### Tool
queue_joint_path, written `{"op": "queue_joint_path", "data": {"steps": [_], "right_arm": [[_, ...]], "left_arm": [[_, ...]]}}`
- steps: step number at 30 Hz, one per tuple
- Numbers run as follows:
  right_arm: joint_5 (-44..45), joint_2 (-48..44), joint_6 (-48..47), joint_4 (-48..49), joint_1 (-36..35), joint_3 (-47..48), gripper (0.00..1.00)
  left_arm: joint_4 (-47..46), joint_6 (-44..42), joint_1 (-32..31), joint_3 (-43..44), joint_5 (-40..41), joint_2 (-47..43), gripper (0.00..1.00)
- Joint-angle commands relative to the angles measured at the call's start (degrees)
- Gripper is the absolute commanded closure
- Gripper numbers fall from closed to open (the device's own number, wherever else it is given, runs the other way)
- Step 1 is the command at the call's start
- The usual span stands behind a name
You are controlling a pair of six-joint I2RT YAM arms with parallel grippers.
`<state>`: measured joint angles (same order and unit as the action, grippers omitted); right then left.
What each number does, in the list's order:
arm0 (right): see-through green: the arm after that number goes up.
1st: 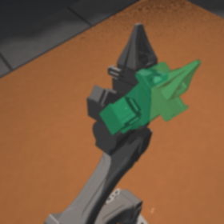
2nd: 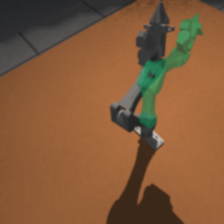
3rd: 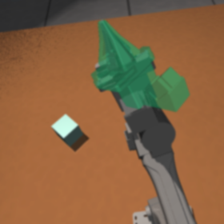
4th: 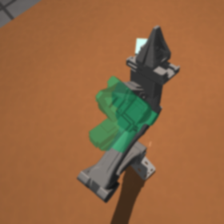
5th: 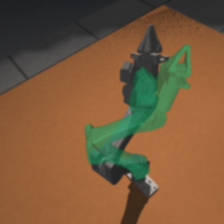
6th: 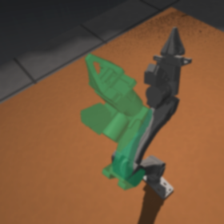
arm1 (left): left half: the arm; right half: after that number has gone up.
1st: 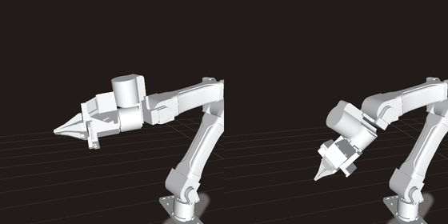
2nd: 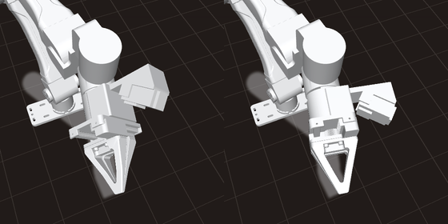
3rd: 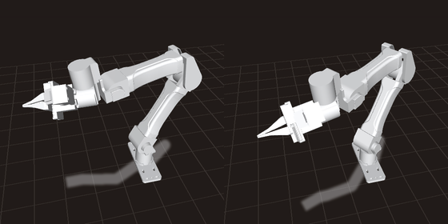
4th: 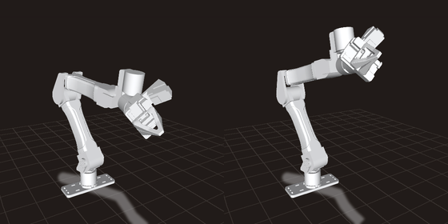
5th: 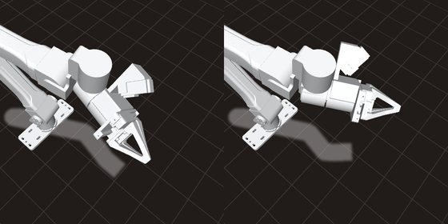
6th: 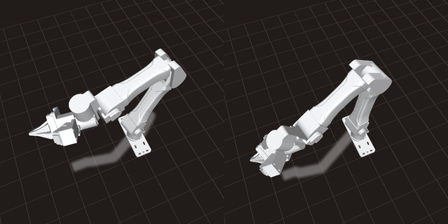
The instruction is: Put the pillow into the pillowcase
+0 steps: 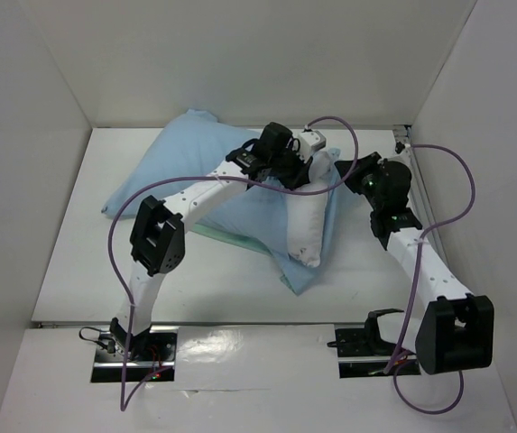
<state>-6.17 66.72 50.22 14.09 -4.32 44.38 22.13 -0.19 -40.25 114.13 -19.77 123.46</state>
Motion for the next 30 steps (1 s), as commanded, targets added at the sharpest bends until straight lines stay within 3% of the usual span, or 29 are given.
{"op": "queue_joint_path", "data": {"steps": [1,12,19,23,27,30], "right_arm": [[2.4,-9.9,2.2,32.0,2.2,10.0,1.0],[-2.5,-7.9,3.3,38.5,2.2,13.3,1.0],[-4.4,0.7,1.5,39.8,2.2,18.3,1.0],[-8.7,3.9,6.8,47.7,3.3,18.9,1.0],[-13.9,3.4,12.5,52.8,3.3,16.2,1.0],[-16.4,-0.5,14.0,49.1,3.8,13.6,1.0]], "left_arm": [[20.8,-0.6,-1.1,-5.3,-2.3,7.1,1.0],[20.8,-1.1,-1.1,-6.5,-5.8,10.4,1.0],[19.7,-1.2,-1.6,-16.3,-10.6,7.0,1.0],[16.8,0.2,-0.9,-22.5,-10.6,4.1,1.0],[15.6,2.3,0.5,-20.4,-10.6,5.5,1.0],[15.1,3.6,1.1,-16.5,-11.1,6.3,1.0]]}}
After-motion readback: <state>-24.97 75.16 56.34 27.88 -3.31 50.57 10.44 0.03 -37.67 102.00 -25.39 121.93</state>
